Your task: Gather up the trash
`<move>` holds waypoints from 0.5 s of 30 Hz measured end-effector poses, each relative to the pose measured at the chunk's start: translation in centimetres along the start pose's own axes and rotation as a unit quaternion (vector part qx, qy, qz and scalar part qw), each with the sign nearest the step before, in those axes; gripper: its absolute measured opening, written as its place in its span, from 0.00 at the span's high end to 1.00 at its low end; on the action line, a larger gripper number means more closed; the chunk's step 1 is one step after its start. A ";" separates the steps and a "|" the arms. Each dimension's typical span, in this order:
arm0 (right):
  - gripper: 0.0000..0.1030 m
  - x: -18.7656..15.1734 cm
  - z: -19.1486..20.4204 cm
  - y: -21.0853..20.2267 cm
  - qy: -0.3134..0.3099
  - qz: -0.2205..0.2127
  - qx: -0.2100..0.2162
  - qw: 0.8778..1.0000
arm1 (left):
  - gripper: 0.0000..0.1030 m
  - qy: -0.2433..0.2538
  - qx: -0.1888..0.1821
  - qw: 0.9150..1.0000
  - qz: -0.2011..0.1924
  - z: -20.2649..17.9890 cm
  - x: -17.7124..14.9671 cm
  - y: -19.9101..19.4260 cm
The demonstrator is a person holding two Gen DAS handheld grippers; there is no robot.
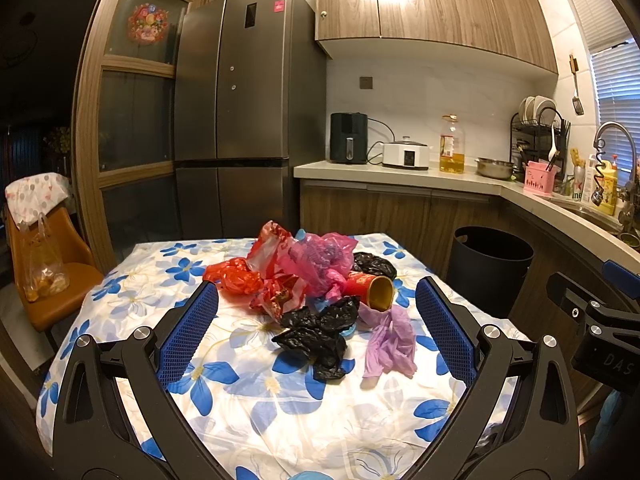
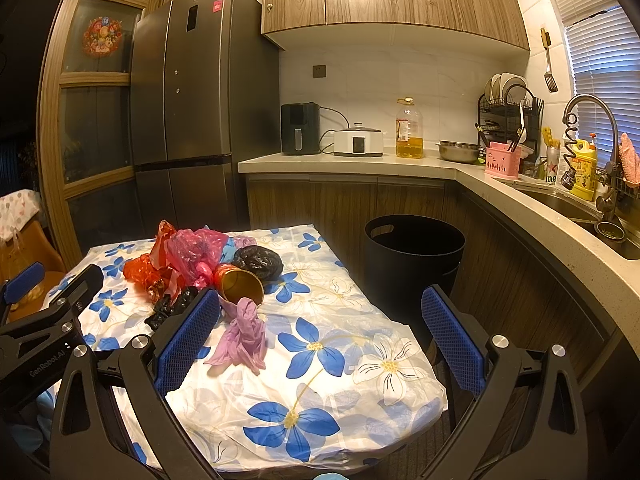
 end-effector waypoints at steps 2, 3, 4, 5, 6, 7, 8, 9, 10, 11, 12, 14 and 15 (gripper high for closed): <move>0.05 0.1 0.1 0.0 0.000 0.000 0.000 1.000 | 0.06 0.000 0.000 1.000 0.000 0.0 0.0 0.0; 0.05 0.1 0.0 0.0 0.000 0.000 0.000 1.000 | 0.06 0.000 0.000 1.000 0.000 0.0 0.0 0.0; 0.05 0.0 0.0 0.0 0.000 0.000 0.000 1.000 | 0.06 0.000 -0.001 1.000 0.000 0.0 0.1 0.0; 0.05 0.1 0.0 0.0 0.000 0.000 0.000 1.000 | 0.06 0.000 -0.001 1.000 0.000 -0.1 0.0 0.0; 0.05 0.0 0.0 0.0 0.000 0.000 -0.001 1.000 | 0.06 0.000 -0.001 1.000 0.000 -0.1 0.0 0.0; 0.05 0.0 0.0 0.0 0.000 0.000 0.000 1.000 | 0.06 0.000 -0.001 1.000 -0.001 -0.1 0.0 0.0; 0.05 0.0 0.0 0.0 0.000 0.000 0.000 1.000 | 0.06 0.000 -0.001 1.000 0.000 -0.1 0.0 0.0; 0.05 0.0 0.0 0.0 0.000 0.001 0.000 1.000 | 0.06 0.000 -0.001 1.000 0.000 -0.1 0.0 0.0; 0.05 0.0 0.0 0.0 0.000 0.000 0.000 1.000 | 0.06 0.000 -0.001 1.000 0.000 -0.1 0.0 0.0; 0.05 0.0 0.0 0.0 0.000 0.000 0.000 1.000 | 0.06 -0.001 -0.001 1.000 0.000 0.0 0.0 0.0; 0.05 0.0 0.0 0.0 0.000 0.000 0.000 1.000 | 0.06 -0.001 -0.001 1.000 -0.001 0.0 0.0 0.0; 0.05 0.0 0.0 0.0 0.000 0.000 0.000 1.000 | 0.06 0.000 -0.001 1.000 -0.001 -0.1 0.0 0.0; 0.05 0.0 0.0 0.0 -0.001 0.001 0.000 1.000 | 0.06 -0.001 -0.001 1.000 -0.001 -0.1 0.0 0.0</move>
Point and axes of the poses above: each gripper's, at about its wrist camera, not at the fingertips, and y roughly the way its jaws point, z to its left, x to its top, the point moved 2 cm from there along y, roughly the way its jaws point, and after that the axes turned 3 degrees about y, right-handed, at the moved point
